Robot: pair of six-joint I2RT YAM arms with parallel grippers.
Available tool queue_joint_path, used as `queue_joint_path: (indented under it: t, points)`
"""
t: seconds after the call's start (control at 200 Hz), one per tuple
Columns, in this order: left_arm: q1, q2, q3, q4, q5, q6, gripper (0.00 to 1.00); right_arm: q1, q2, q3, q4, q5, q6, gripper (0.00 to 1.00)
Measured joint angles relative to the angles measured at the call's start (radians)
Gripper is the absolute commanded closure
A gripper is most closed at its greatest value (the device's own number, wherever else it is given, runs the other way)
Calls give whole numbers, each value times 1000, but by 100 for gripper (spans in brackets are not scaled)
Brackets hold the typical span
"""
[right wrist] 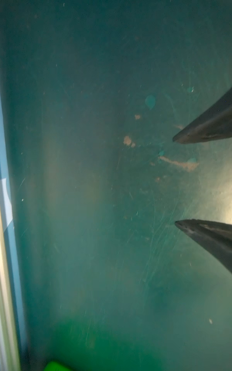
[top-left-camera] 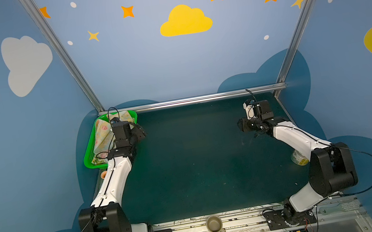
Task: Fold and stack skirts
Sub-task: Pick up the skirt from the basket.
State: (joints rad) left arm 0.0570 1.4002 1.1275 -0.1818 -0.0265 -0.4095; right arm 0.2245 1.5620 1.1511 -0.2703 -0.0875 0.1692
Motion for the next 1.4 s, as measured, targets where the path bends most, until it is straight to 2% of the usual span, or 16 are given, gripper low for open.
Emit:
queue_joint_path:
  t: [0.185,0.3,0.426,0.726,1.091,1.237,1.402]
  points:
    - [162,110,151,-146,4,-96,18,16,31,77,-13,-93,34,41]
    - [265,190,191,-211,59,-140,17,30,82,126,-29,-135,47,42]
    - [322,291,266,-288,108,-140,16,38,154,185,-50,-174,65,44]
    - [327,503,512,-480,100,-53,18,42,275,283,-86,-249,89,46]
    - [318,648,597,-584,13,7,23,42,355,325,-105,-291,93,48]
    - [298,711,645,-600,-41,25,31,42,365,344,-110,-298,94,49]
    - [277,759,682,-613,-81,42,52,42,377,361,-114,-302,97,50]
